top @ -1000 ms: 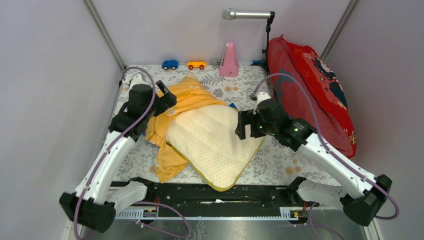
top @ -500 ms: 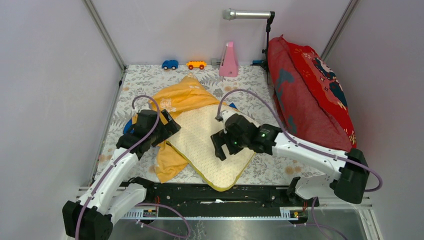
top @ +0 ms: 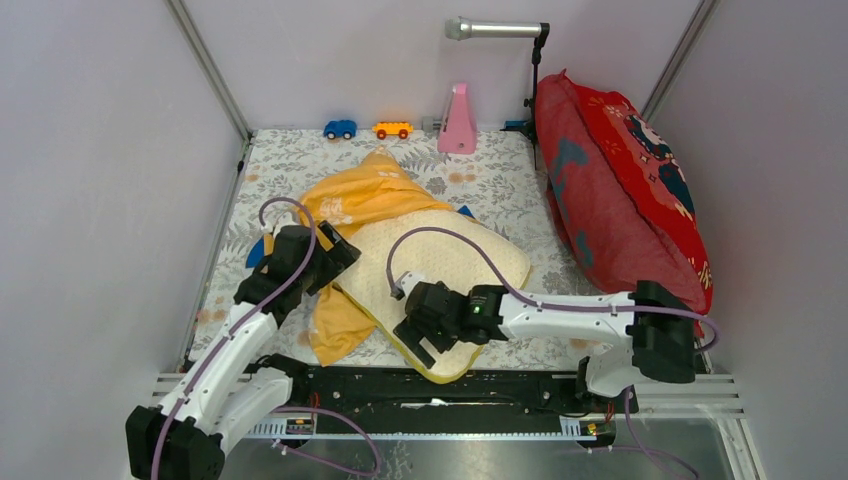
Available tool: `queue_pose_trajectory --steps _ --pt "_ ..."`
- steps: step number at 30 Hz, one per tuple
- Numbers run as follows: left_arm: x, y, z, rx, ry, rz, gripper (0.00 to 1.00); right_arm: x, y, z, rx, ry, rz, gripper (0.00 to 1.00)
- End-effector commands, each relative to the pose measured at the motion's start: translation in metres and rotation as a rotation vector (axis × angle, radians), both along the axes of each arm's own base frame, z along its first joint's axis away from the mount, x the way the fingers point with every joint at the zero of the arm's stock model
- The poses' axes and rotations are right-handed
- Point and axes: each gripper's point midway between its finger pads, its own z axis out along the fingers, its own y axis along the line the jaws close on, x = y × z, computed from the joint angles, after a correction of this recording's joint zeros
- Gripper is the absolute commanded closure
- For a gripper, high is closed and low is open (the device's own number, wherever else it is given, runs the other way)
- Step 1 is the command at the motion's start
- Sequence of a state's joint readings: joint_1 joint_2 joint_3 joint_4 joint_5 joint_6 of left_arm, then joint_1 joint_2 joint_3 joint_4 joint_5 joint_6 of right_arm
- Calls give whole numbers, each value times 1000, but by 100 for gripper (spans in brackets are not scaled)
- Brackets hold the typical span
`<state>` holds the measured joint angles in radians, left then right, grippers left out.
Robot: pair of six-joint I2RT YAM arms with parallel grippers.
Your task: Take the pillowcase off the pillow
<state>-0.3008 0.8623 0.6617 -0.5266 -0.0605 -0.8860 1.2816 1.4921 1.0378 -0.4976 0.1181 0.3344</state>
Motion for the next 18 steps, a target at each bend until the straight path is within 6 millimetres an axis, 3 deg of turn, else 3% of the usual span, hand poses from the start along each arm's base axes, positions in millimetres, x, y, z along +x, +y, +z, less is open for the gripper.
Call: queue_pose_trajectory --steps 1,3,5,7,9,10,14,18 --pt "8 15 2 -5 -93 110 6 16 -15 -22 -109 -85 -69 5" --pt "7 15 0 -25 -114 121 7 24 -27 -27 -178 -127 -103 34" --pt "7 14 -3 -35 -119 125 8 38 -39 -18 -186 -204 -191 60" --pt "7 15 -4 -32 -114 127 8 49 -48 -1 -143 -279 -262 80" --pt "7 15 -5 -24 -107 126 8 60 -54 24 -58 -352 -326 95" --pt "7 16 -5 -21 -106 128 8 65 -59 37 -18 -390 -358 100" --pt "9 19 -1 -6 -104 142 7 77 -76 81 137 -482 -453 100" --pt "7 25 0 2 -105 179 7 79 -91 102 218 -508 -504 100"
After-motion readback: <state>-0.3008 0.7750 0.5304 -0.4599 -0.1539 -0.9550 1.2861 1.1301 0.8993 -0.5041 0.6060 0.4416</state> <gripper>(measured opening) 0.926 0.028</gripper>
